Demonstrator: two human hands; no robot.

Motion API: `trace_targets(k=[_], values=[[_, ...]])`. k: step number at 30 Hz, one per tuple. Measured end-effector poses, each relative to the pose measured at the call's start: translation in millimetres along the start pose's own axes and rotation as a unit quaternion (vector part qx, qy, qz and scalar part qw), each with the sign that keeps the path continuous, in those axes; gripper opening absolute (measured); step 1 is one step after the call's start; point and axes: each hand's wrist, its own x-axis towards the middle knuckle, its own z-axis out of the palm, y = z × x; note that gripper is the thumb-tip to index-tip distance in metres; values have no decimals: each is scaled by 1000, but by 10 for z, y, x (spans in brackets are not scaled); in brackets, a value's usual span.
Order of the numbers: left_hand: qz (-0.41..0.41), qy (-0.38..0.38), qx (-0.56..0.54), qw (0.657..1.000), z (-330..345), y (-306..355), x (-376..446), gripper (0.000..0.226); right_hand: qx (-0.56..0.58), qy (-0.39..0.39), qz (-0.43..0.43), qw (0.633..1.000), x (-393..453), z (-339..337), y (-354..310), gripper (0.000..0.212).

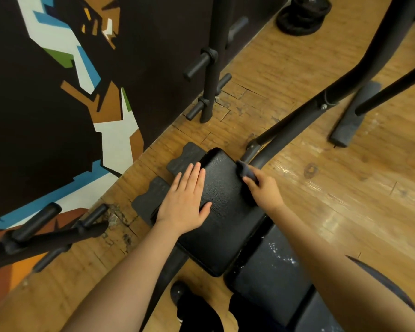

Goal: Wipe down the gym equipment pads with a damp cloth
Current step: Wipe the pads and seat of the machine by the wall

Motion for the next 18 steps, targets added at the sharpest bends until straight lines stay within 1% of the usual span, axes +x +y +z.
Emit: trace_targets(k=[3, 4, 6, 9, 12, 15, 18], values=[[2, 3, 1, 1000, -4, -13, 2, 79, 7, 9, 67, 998, -291, -102, 303, 13], [3, 3, 2, 1000, -6, -14, 2, 79, 8, 10, 81, 997, -329, -115, 341, 14], [2, 4, 8, 1000, 1, -7, 5, 79, 1, 12, 91, 996, -296, -111, 303, 21], [-4, 9, 8, 1000, -2, 0, 10, 79, -16, -4, 35, 999, -12, -29, 32, 29], [-1, -10, 0, 1000, -15, 9, 1, 80, -29, -38, -16, 999, 310, 78, -306, 40], [-7, -15, 0, 1000, -44, 5, 4, 80, -25, -46, -32, 998, 408, 123, -392, 43], [-8, -13, -7, 1000, -35, 0, 2, 79, 18, -24, -22, 999, 235, 96, -208, 39]])
